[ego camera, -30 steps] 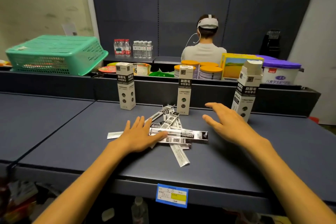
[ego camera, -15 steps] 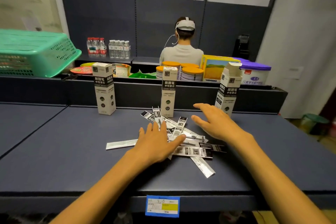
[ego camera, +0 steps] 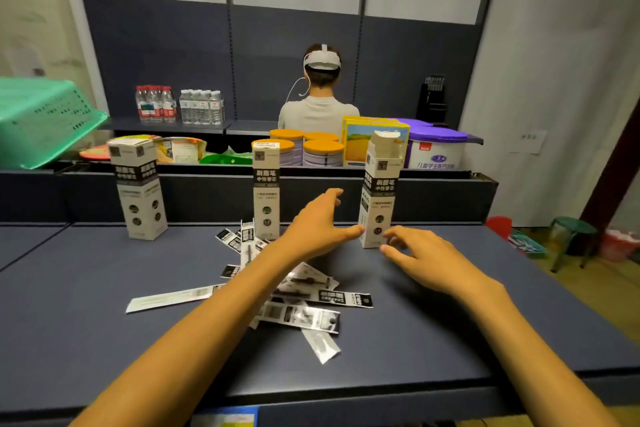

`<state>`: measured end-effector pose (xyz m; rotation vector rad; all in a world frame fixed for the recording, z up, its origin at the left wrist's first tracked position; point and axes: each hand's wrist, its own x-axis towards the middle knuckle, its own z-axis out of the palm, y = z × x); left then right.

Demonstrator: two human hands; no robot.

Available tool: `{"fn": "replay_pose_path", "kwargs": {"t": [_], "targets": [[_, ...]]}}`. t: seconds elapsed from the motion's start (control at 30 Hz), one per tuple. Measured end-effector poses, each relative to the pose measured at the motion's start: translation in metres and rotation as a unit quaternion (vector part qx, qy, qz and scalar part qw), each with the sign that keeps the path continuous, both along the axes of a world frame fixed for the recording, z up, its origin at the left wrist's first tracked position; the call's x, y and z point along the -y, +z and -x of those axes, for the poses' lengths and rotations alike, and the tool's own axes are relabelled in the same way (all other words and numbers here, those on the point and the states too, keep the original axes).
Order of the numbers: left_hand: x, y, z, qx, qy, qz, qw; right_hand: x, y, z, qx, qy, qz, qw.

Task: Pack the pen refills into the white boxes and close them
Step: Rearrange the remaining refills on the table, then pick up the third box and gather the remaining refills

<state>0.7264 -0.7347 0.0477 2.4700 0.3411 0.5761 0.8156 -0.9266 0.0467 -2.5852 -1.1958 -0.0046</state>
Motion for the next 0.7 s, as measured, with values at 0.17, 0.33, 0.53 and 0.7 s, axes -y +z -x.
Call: {"fn": "replay_pose_path", "kwargs": {"t": [0.17,0.33,0.53,0.7], "targets": [[0.013,-0.003,-0.053,0.033,0.005,0.137,0.990,0.021,-0.001,-0.028,-0.001,0.003,-0.006,1.000],[0.010,-0.014,-0.072,0.047,-0.008,0.156,0.987,0.030,0.001,-0.043,-0.002,0.009,-0.018,1.000],[0.009,-0.006,-0.056,0.090,-0.022,0.095,0.991,0.026,0.003,-0.052,-0.004,0.021,-0.030,0.999],[0.000,0.018,-0.001,0.145,-0.002,0.020,0.989,0.013,-0.001,-0.051,0.004,0.039,-0.026,0.999]]}}
